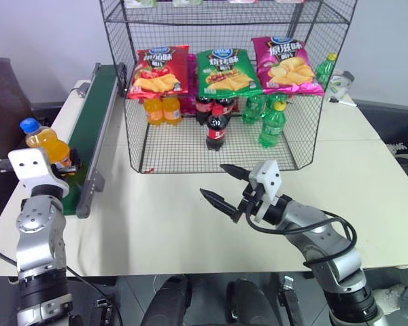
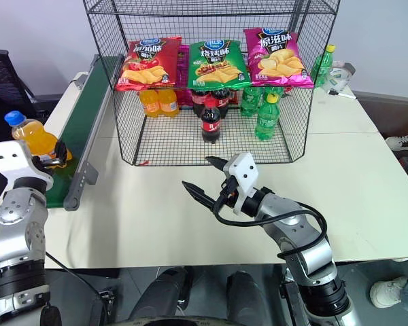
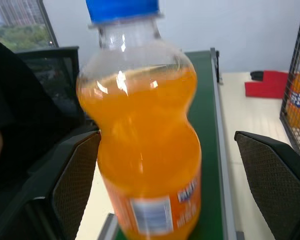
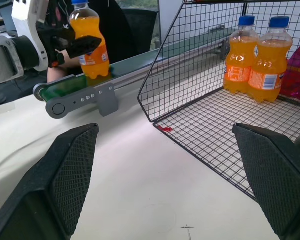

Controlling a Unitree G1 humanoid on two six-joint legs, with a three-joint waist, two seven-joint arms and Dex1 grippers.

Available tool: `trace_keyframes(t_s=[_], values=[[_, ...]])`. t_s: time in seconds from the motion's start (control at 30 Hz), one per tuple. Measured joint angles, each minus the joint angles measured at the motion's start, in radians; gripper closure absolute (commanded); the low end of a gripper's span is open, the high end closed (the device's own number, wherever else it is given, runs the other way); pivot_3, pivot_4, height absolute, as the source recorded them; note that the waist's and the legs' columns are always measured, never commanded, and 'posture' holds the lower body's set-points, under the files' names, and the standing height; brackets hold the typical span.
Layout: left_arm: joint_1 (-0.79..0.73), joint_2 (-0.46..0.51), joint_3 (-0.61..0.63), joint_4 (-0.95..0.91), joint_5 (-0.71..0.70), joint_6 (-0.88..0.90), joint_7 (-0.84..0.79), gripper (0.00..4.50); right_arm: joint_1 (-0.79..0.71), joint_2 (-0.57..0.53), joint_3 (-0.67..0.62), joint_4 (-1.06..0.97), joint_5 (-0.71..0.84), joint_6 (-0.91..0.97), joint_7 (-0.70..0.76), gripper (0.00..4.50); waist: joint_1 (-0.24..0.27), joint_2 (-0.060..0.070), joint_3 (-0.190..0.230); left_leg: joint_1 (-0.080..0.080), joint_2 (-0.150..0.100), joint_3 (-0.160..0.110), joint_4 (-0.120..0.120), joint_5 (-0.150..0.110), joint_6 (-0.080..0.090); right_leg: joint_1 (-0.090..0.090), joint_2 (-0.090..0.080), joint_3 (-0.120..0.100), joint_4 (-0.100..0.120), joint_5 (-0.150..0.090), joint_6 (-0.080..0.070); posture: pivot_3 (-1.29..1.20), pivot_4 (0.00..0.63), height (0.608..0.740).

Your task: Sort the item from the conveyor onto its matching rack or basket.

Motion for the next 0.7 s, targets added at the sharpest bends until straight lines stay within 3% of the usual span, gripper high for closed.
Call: trace_keyframes(t_s=[0.1,0.27,0.7], values=[[0.000,0.000,0.003,0.000,0.000,-0.001,0.001,0.05,0.000,0.001,0.000,0.000,0.000,0.000,-0.001,0.00,0.000,0.000,0.000,0.000,0.000,0.000,0.000,0.000,0.000,0.000,0.000,0.000,0.000,0.000,0.000,0.00,0.150,0.740],[-0.001,0.001,0.018,-0.007,0.002,-0.014,0.004,2.20,0.000,0.001,0.000,0.000,0.000,0.001,-0.001,0.00,0.001,0.000,0.000,0.000,0.000,0.000,0.000,0.000,0.000,0.000,0.000,0.000,0.000,0.000,0.000,0.00,0.150,0.740],[0.001,-0.002,0.016,-0.077,-0.055,-0.006,-0.045,2.27,0.002,-0.005,-0.007,0.000,0.004,0.002,0.012,0.00,0.000,-0.001,0.000,0.000,0.000,0.000,0.000,0.000,0.000,0.000,0.000,0.000,0.000,0.000,0.000,0.00,0.150,0.740]])
